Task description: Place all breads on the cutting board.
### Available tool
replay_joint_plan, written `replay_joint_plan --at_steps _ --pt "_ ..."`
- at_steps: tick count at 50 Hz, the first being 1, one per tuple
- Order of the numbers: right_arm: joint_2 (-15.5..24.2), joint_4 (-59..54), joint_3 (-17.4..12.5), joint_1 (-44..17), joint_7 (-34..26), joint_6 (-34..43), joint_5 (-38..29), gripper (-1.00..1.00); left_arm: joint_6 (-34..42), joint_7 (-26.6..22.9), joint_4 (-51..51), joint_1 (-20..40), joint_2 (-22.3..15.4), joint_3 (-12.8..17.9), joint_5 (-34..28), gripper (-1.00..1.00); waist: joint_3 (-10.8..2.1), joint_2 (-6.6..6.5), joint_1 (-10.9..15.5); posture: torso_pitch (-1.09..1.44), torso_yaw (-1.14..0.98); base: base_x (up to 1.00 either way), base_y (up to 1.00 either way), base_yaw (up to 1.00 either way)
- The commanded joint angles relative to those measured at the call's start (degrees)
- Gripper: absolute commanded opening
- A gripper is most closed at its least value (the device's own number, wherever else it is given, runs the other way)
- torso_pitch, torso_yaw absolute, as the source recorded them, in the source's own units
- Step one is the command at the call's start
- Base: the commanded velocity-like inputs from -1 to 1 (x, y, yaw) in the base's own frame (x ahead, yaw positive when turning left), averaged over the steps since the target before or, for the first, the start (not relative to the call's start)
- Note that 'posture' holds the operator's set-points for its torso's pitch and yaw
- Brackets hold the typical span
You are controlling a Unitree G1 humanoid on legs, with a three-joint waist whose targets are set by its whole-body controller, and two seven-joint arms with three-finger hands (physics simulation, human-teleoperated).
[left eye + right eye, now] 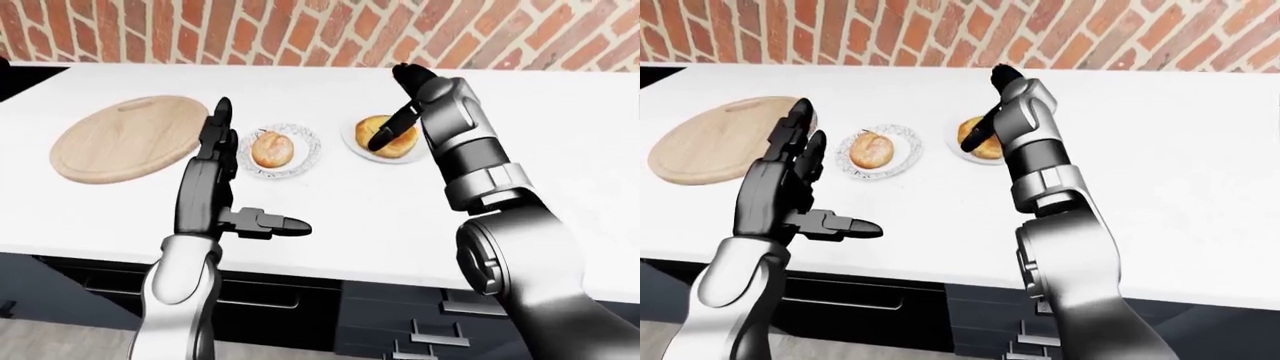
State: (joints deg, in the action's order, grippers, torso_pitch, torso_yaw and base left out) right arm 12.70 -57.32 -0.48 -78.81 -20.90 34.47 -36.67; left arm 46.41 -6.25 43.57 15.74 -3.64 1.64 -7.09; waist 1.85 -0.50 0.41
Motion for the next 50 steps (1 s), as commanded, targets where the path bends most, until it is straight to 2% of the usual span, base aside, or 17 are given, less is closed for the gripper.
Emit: replay_joint_plan --at_steps 1,13,19,23,30,32,44,50 --pt "0.72 2.43 -0.10 -2.03 0.82 -1.20 -0.57 1.00 -1.55 0.13 1.80 1.06 -0.18 0.19 -0.07 1.00 -1.60 0.01 0.03 0.00 0.00 0.00 0.00 0.00" --pt "0.84 1.66 -0.49 0.41 2.33 -2.90 0.01 1.00 -2.91 0.23 1.15 0.33 -0.28 0.79 0.38 1.00 -1.52 0.39 0.35 0.00 0.00 0.00 0.00 0.00" --pt "0.50 -0.49 -0.46 0.37 3.78 -3.86 0.65 0.80 -3.74 0.35 0.59 -0.07 -0.26 0.89 0.58 1.00 -1.44 0.45 0.45 0.00 0.00 0.00 0.00 0.00" --pt "0.08 -3.31 -0.58 -0.25 5.46 -5.33 1.31 0.81 -3.23 0.61 0.94 0.25 -0.10 0.32 0.46 1.00 -1.43 0.49 0.48 0.00 0.00 0.00 0.00 0.00" --pt "0.10 -5.65 -0.40 0.21 6.78 -6.77 1.96 0.64 -2.97 0.53 1.03 0.35 -0.19 0.48 0.36 1.00 -1.44 0.60 0.55 0.00 0.00 0.00 0.00 0.00" --pt "-0.02 -5.17 -0.25 0.45 6.69 -6.34 1.89 0.52 -3.18 0.50 0.94 0.28 -0.21 0.58 0.40 1.00 -1.46 0.63 0.59 0.00 0.00 0.00 0.00 0.00" --pt "-0.27 -8.11 -0.05 0.72 9.13 -8.37 1.71 0.55 -4.11 0.42 0.57 -0.21 -0.25 0.55 0.34 1.00 -1.57 0.67 0.56 0.00 0.00 0.00 0.00 0.00" --pt "-0.91 -9.18 0.62 1.14 10.14 -9.12 0.32 0.44 -4.12 0.22 0.72 -0.25 -0.36 0.70 0.24 1.00 -1.69 0.62 0.54 0.00 0.00 0.00 0.00 0.00"
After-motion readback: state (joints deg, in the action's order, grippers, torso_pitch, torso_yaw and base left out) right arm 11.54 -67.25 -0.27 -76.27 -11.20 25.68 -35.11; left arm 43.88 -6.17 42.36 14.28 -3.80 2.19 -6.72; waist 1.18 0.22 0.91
